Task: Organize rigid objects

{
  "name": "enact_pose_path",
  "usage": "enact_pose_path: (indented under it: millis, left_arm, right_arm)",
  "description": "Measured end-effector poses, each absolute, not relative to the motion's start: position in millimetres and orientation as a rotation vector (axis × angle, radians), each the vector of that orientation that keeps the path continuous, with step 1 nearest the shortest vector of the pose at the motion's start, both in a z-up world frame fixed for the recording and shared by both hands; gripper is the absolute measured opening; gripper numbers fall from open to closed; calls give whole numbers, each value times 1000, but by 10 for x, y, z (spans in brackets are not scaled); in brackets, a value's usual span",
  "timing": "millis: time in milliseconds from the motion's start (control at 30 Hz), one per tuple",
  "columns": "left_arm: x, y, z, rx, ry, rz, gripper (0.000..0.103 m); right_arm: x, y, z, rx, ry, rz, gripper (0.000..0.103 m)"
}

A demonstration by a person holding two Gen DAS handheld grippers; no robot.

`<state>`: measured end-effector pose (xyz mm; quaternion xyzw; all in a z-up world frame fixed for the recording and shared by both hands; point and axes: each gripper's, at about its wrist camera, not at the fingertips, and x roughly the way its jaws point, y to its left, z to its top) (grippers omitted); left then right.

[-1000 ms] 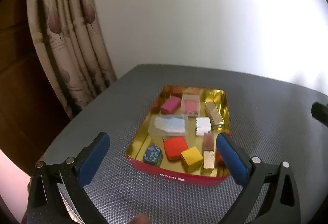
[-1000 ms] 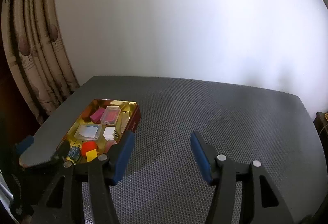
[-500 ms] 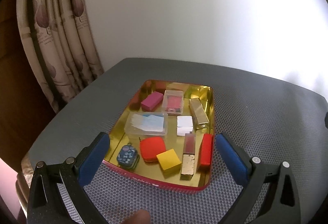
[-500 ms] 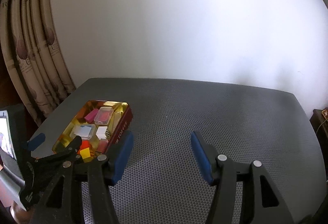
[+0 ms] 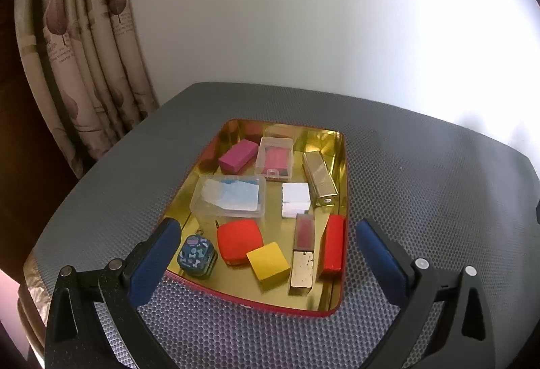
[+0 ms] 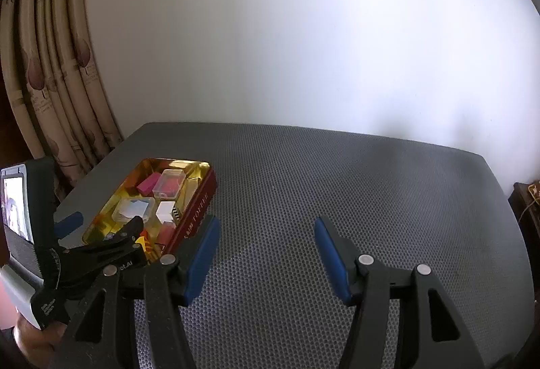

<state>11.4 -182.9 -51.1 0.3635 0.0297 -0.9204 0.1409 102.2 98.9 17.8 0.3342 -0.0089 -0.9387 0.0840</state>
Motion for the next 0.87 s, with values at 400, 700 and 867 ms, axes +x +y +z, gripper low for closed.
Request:
enact_pose_path:
  millis: [400, 700, 867]
  left_arm:
    - [140, -1841, -649, 1082, 49, -2592, 103]
    - [140, -1798, -700, 1105, 11, -2589, 103]
    - [145, -1772, -702, 1091, 5, -2598, 103]
  right_arm:
    - [1016, 975, 133, 1013, -9, -2801, 60]
    - [1023, 969, 98, 1022, -5, -2798, 60]
    - [1029, 987, 81, 1024, -12, -2798, 60]
